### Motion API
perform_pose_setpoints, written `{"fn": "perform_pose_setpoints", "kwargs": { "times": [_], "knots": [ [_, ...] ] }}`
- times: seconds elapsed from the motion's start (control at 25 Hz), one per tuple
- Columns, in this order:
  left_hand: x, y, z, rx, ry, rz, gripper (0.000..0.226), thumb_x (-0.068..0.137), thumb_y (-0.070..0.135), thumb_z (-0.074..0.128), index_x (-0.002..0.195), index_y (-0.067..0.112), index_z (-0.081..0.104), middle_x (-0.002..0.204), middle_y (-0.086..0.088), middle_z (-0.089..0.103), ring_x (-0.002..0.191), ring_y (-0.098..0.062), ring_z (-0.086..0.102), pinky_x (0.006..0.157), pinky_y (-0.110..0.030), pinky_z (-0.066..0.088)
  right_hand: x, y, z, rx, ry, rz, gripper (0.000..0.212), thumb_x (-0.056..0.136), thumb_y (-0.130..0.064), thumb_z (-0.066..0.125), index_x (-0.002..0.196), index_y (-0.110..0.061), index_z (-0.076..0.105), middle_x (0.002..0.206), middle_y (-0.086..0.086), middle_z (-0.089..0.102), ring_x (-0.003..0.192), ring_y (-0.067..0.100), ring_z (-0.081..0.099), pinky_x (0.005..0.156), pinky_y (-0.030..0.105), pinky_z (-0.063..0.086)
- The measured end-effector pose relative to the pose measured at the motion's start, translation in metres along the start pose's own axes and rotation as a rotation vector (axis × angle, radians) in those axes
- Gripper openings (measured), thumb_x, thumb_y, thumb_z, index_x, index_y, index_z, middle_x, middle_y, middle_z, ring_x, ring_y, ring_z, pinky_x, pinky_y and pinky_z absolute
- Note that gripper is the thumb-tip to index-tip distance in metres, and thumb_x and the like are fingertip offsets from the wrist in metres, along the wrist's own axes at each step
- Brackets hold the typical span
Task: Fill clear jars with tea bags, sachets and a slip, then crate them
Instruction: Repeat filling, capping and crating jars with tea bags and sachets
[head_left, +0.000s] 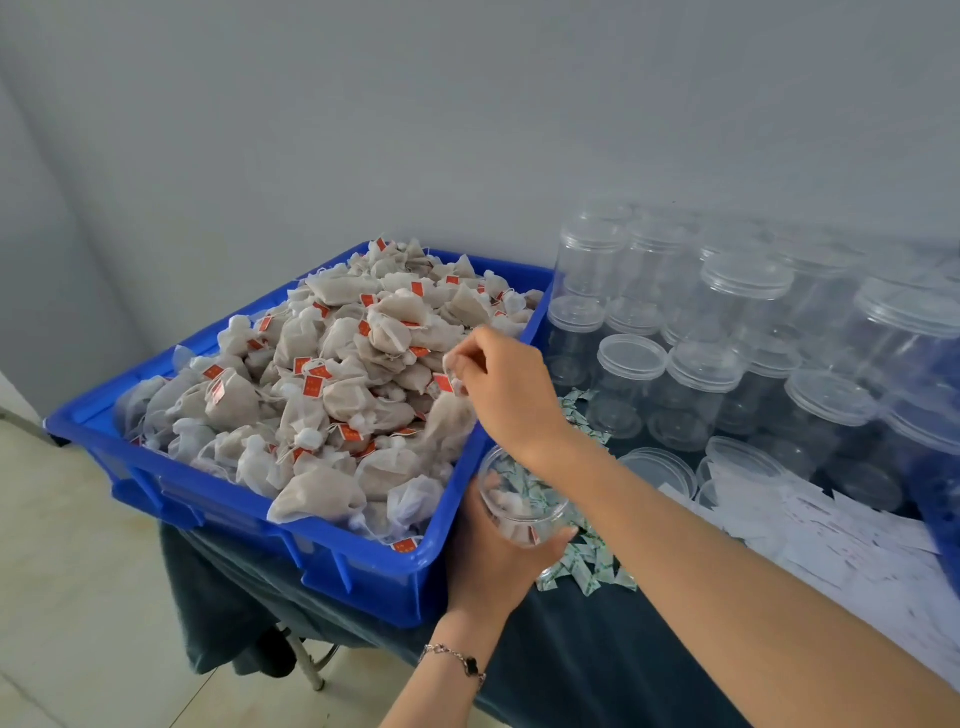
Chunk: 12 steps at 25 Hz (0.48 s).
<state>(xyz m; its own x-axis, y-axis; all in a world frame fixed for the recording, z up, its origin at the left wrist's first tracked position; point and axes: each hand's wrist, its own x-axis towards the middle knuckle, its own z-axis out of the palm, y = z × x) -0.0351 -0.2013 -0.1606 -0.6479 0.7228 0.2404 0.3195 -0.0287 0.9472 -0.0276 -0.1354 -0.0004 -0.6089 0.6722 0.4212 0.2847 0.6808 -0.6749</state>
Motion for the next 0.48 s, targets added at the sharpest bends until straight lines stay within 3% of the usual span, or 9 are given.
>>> {"fn": "perform_pose_setpoints", "kwargs": {
  "times": [0.08,0.16,0.24,0.36,0.48],
  "knots": [
    [-0.003,0.001,0.0,0.005,0.021,-0.002,0.09,0.046,0.055,0.083,0.12,0.053,0.033,0.12,0.029,0.049,0.114,0.009,0.049,0.089,-0.005,0.042,-0.004,-0.008,-0.018,0.004,0.065,-0.033,0.013,0.095,-0.02,0.054,0.087,-0.011,0.061,0.075,-0.007,0.062,0.069,0.009,0.059,0.066,0.029,0.05],
    [-0.002,0.003,0.0,0.024,0.04,-0.013,0.087,0.043,0.061,0.081,0.115,0.055,0.033,0.117,0.031,0.048,0.113,0.014,0.047,0.085,0.0,0.039,-0.011,-0.011,-0.036,-0.015,0.134,-0.072,0.012,0.093,-0.02,0.056,0.088,-0.011,0.063,0.077,-0.008,0.063,0.072,0.009,0.059,0.068,0.029,0.05],
    [-0.001,0.002,0.001,0.032,0.054,-0.028,0.091,0.041,0.064,0.079,0.119,0.048,0.035,0.119,0.026,0.049,0.116,0.007,0.049,0.089,-0.006,0.04,-0.019,-0.012,-0.051,-0.023,0.158,-0.095,0.011,0.091,-0.019,0.057,0.085,-0.014,0.064,0.074,-0.013,0.061,0.072,0.008,0.06,0.068,0.03,0.051],
    [-0.001,-0.001,0.003,0.051,0.056,-0.046,0.106,0.039,0.066,0.078,0.13,0.028,0.038,0.124,0.014,0.052,0.118,-0.006,0.051,0.101,-0.028,0.045,-0.03,-0.007,-0.06,-0.077,0.107,-0.099,0.012,0.09,-0.018,0.057,0.082,-0.015,0.064,0.07,-0.014,0.061,0.068,0.008,0.06,0.065,0.031,0.051],
    [-0.002,0.005,0.002,0.093,0.076,-0.054,0.097,0.04,0.064,0.078,0.121,0.031,0.036,0.122,0.008,0.053,0.117,-0.013,0.052,0.102,-0.032,0.043,-0.037,0.005,-0.055,-0.199,-0.134,-0.011,0.014,0.092,-0.019,0.054,0.086,-0.012,0.065,0.079,-0.001,0.068,0.071,0.015,0.062,0.068,0.035,0.052]
  ]
}}
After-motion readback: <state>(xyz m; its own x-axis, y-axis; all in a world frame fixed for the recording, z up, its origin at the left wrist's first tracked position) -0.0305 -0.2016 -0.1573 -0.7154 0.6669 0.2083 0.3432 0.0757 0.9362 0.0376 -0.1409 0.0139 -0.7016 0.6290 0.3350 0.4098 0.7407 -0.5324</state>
